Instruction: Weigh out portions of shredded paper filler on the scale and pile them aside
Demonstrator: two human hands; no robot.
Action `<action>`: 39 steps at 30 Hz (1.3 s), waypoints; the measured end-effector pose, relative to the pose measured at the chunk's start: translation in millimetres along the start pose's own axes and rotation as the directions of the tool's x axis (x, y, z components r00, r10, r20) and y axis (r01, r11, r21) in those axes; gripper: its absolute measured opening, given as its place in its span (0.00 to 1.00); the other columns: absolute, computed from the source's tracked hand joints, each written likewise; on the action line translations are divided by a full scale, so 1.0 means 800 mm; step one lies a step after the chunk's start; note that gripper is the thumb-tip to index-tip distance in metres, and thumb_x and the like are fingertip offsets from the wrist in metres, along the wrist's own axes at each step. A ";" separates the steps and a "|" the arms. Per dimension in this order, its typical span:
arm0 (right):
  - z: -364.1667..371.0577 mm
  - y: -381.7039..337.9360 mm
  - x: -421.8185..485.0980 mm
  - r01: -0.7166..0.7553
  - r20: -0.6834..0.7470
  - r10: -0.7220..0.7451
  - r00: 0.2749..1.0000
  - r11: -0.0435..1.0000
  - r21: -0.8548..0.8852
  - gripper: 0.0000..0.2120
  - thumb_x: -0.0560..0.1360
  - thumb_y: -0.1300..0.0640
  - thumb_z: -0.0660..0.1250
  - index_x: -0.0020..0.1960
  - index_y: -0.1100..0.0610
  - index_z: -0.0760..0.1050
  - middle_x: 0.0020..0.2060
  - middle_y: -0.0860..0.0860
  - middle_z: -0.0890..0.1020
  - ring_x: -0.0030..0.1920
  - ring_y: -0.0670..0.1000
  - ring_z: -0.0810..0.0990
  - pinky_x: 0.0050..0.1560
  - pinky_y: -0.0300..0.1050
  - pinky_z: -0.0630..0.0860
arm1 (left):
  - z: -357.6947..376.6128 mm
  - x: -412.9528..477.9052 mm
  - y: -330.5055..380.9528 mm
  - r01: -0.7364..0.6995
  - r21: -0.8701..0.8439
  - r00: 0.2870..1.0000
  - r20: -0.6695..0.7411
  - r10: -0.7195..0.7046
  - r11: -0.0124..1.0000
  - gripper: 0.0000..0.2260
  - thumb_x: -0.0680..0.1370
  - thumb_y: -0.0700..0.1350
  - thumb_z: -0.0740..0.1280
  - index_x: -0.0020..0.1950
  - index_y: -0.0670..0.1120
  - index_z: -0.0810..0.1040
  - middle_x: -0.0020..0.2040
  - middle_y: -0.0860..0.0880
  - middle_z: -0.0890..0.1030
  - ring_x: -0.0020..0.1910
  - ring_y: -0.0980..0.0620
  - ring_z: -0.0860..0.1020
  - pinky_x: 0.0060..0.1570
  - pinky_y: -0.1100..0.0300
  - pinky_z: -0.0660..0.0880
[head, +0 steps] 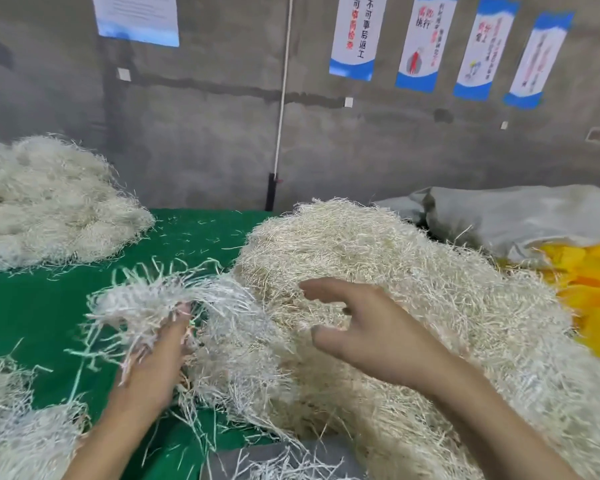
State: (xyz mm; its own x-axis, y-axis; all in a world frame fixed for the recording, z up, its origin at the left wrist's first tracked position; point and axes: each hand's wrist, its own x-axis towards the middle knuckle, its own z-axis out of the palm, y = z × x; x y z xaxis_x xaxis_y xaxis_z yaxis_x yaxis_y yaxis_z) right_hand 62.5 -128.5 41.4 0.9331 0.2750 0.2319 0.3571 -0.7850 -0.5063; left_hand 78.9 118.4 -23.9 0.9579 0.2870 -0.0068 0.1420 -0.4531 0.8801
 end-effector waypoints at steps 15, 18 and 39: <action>0.147 0.079 0.033 -0.237 0.294 0.184 0.938 0.959 0.156 0.12 0.84 0.57 0.56 0.56 0.59 0.77 0.59 0.55 0.78 0.52 0.49 0.78 0.62 0.45 0.74 | -0.042 0.051 0.177 0.022 -0.886 0.978 0.114 0.172 0.463 0.09 0.84 0.47 0.54 0.50 0.46 0.71 0.26 0.53 0.76 0.24 0.56 0.75 0.26 0.65 0.74; 0.152 0.092 0.033 -0.275 0.231 0.233 0.945 0.947 0.168 0.10 0.80 0.63 0.58 0.49 0.57 0.78 0.50 0.54 0.80 0.43 0.49 0.77 0.49 0.49 0.79 | -0.058 0.034 0.203 -0.148 -0.778 0.957 0.042 0.286 0.611 0.12 0.83 0.48 0.55 0.43 0.49 0.71 0.26 0.54 0.77 0.22 0.57 0.75 0.29 0.62 0.76; 0.133 0.107 -0.009 -0.434 0.720 0.118 0.684 0.859 0.271 0.19 0.78 0.34 0.59 0.64 0.40 0.75 0.60 0.55 0.80 0.50 0.47 0.81 0.57 0.45 0.74 | 0.022 -0.009 0.136 -0.242 -0.139 0.794 0.540 0.279 0.960 0.06 0.78 0.43 0.60 0.51 0.43 0.74 0.75 0.48 0.65 0.76 0.48 0.60 0.67 0.52 0.60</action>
State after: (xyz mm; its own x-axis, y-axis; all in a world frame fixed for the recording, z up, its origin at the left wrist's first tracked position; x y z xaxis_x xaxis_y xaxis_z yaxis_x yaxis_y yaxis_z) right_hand 90.7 -138.4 -91.8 0.7110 0.4949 -0.4996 -0.0865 -0.6434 -0.7606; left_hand 91.6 52.2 63.5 0.9351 -0.3539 -0.0164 -0.1304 -0.3868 0.9129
